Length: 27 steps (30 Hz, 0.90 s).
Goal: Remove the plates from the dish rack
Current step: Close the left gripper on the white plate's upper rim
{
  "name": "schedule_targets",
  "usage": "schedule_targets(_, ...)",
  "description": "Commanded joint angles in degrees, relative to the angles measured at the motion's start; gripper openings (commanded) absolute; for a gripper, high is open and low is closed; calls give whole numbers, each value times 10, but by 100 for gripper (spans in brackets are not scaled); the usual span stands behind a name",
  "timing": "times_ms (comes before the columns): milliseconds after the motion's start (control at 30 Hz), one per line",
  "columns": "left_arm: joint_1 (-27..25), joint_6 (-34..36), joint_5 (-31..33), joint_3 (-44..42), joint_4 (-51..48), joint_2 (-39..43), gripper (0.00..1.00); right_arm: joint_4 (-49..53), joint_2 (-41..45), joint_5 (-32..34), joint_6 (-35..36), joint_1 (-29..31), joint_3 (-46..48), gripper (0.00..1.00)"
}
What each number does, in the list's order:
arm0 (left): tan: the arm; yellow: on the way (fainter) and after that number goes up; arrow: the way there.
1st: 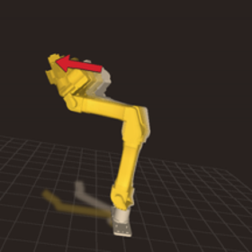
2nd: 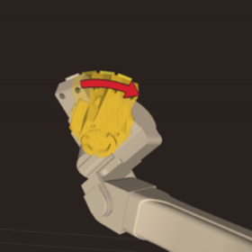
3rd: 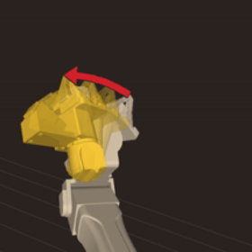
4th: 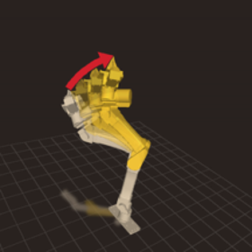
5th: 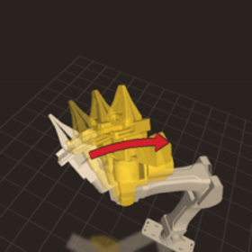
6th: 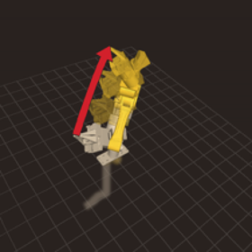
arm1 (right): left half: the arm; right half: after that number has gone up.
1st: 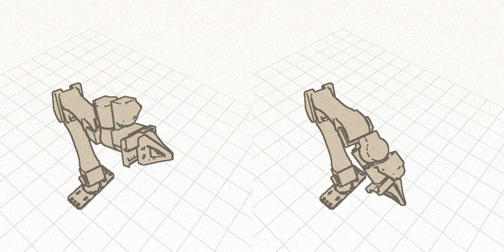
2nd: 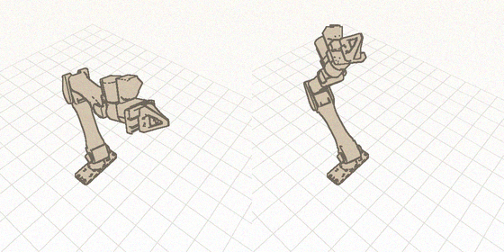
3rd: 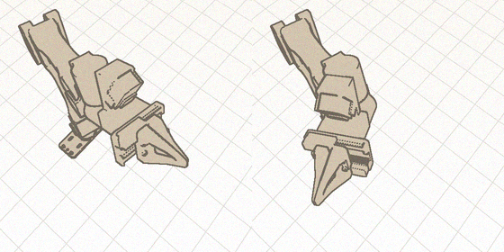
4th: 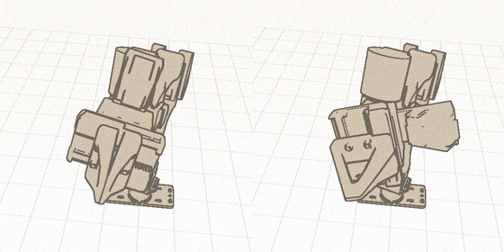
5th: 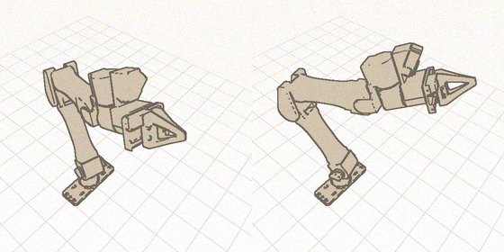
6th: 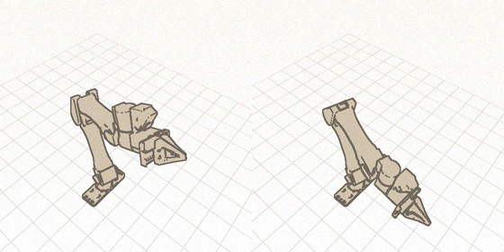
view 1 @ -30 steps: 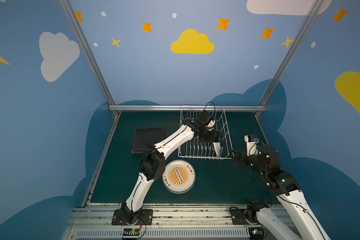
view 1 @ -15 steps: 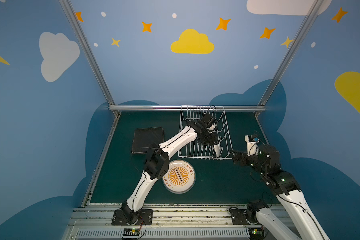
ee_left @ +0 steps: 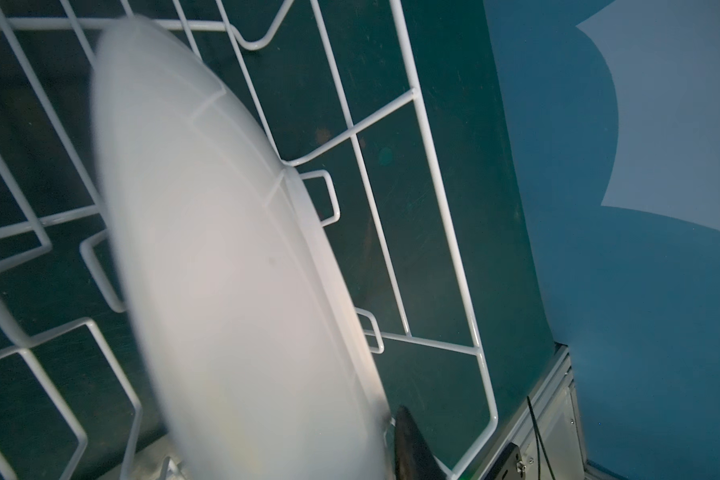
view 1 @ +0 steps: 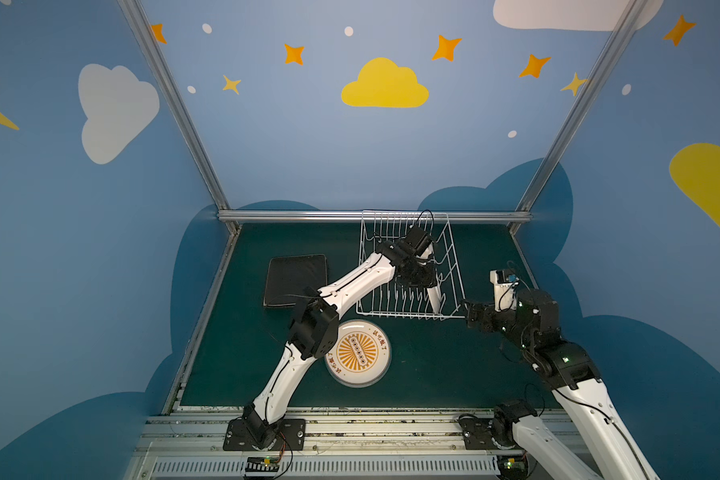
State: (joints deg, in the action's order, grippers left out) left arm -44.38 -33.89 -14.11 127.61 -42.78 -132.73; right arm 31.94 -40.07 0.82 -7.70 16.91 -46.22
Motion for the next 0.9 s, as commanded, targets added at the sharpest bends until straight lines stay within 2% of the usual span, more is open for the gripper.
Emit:
schedule_targets(0,-1,-6,-2,-8,8,-6,30,-13,6,-3,-1,-4,8,94)
schedule_targets(333,-1,-19,-9,-36,29,7,3,-15,5,-4,-4,-5,6,94)
schedule_targets(867,1,-41,-40,-68,75,90,3,-21,-4,-6,-11,-7,-7,94)
